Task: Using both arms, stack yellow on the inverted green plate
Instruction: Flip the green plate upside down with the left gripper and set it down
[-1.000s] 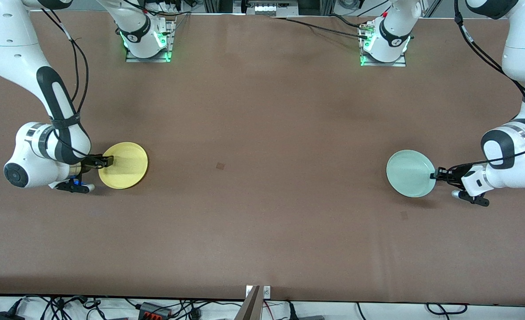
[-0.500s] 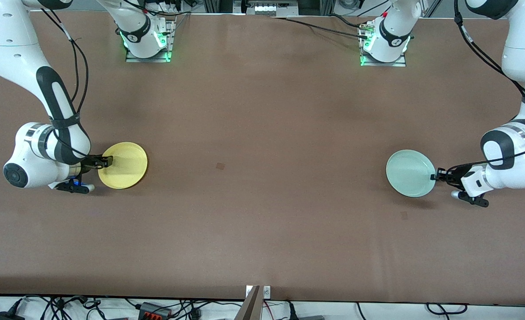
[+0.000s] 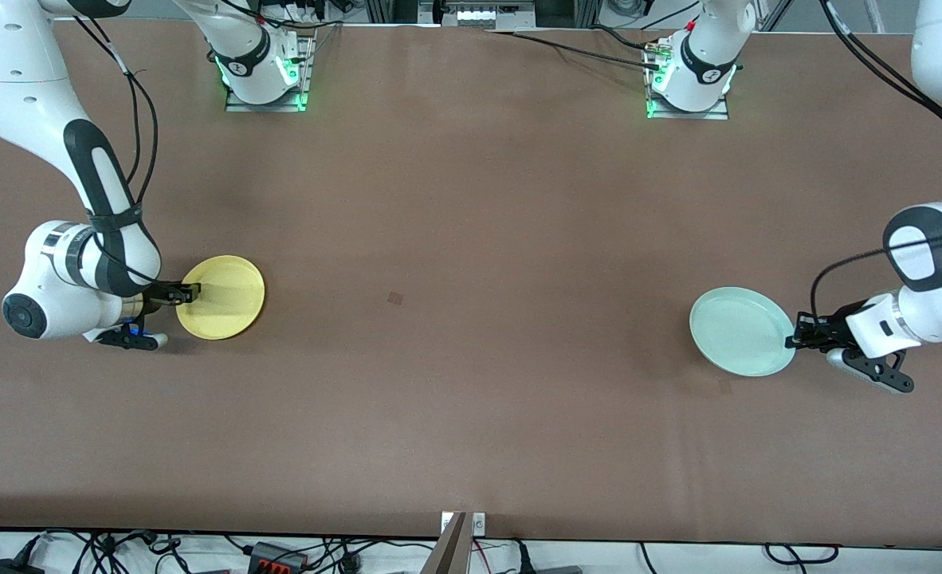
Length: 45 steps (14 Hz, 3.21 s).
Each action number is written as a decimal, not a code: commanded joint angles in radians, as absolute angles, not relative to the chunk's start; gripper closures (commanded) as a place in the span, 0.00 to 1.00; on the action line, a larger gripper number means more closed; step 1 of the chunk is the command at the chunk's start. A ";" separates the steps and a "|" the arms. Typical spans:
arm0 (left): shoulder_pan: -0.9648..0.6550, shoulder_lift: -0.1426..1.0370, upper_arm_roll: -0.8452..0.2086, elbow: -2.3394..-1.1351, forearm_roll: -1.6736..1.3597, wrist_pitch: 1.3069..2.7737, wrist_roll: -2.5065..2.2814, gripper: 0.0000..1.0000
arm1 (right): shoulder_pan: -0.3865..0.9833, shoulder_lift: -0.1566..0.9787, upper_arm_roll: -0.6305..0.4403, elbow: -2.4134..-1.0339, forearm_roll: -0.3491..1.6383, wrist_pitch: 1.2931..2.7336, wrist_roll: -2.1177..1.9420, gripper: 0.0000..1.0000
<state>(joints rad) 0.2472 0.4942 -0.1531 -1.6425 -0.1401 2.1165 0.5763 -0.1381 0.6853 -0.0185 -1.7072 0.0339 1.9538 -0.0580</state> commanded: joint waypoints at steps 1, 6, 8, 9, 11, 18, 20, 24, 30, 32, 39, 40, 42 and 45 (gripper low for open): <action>0.155 0.427 -0.152 -1.661 0.015 2.109 0.403 0.99 | -0.152 0.689 -0.009 -1.697 0.041 1.951 -0.092 0.64; -0.091 0.399 -0.155 -1.621 0.376 1.933 0.012 0.99 | -0.155 0.686 -0.011 -1.695 0.037 1.951 -0.113 0.79; -0.228 0.399 -0.153 -1.620 0.513 1.853 -0.153 0.99 | -0.156 0.686 -0.012 -1.695 0.038 1.951 -0.127 0.98; -0.283 0.403 -0.153 -1.618 0.578 1.821 -0.240 0.99 | -0.160 0.687 -0.012 -1.695 0.040 1.951 -0.127 1.00; -0.384 0.410 -0.152 -1.618 0.684 1.778 -0.387 0.99 | -0.166 0.686 -0.012 -1.697 0.041 1.948 -0.146 1.00; -0.696 0.547 -0.150 -1.617 0.985 1.567 -0.788 0.99 | -0.170 0.640 -0.003 -1.637 0.057 1.783 -0.160 1.00; -0.751 0.592 -0.150 -1.614 1.028 1.534 -0.897 0.99 | -0.170 0.630 -0.005 -1.574 0.080 1.729 -0.167 1.00; -0.824 0.681 -0.150 -1.563 1.092 1.534 -1.032 0.99 | -0.127 0.580 -0.005 -1.483 0.069 1.625 -0.161 1.00; -0.896 0.775 -0.150 -1.555 1.131 1.534 -1.230 0.98 | -0.100 0.554 -0.003 -1.483 0.072 1.623 -0.164 1.00; -0.905 0.778 -0.152 -1.557 1.121 1.542 -1.241 0.77 | -0.092 0.554 -0.003 -1.483 0.074 1.617 -0.164 1.00; -0.818 0.765 -0.158 -1.424 0.748 1.819 -1.243 0.00 | -0.068 0.554 -0.003 -1.482 0.078 1.618 -0.166 1.00; -0.798 0.764 -0.158 -1.416 0.670 1.883 -1.244 0.00 | -0.049 0.554 -0.003 -1.480 0.078 1.618 -0.163 1.00; -0.766 0.759 -0.156 -1.416 0.592 2.001 -1.282 0.00 | -0.014 0.554 -0.003 -1.479 0.078 1.620 -0.156 1.00; -0.742 0.761 -0.156 -1.417 0.505 2.130 -1.328 0.00 | 0.041 0.554 -0.003 -1.425 0.083 1.617 -0.152 1.00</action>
